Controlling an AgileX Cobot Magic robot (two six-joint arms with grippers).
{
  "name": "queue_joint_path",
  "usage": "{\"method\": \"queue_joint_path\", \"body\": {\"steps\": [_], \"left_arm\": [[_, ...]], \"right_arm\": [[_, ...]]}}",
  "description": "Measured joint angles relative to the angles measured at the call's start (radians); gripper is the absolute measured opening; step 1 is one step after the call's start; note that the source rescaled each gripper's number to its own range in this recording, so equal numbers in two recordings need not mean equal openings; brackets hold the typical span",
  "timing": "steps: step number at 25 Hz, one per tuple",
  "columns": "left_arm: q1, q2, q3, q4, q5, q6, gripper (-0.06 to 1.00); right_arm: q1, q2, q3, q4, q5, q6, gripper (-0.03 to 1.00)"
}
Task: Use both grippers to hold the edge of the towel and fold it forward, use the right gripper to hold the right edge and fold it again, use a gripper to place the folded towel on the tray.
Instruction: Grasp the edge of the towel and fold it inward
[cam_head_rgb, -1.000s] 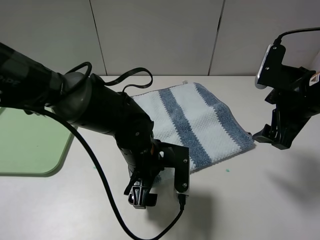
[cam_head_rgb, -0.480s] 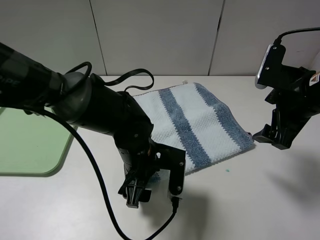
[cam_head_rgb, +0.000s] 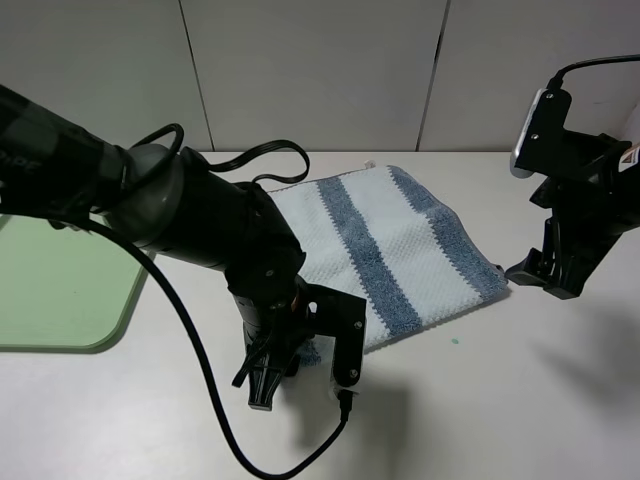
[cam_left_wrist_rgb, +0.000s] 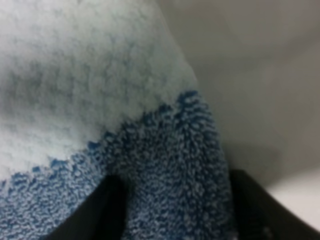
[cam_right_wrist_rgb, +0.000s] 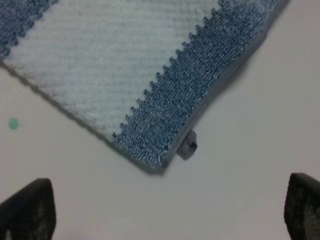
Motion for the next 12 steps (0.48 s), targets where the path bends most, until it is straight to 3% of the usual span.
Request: {"method": "queue_joint_path", "body": {"steps": [8, 12], "left_arm": [[0.000, 0.000, 0.000, -0.095, -0.070, -0.001, 0.29], [0.000, 0.000, 0.000, -0.132, -0.078, -0.001, 0.13]], "right_arm": [[0.000, 0.000, 0.000, 0.000, -0.002, 0.000, 1.00], [0.000, 0.000, 0.000, -0.001, -0.002, 0.000, 1.00]]}}
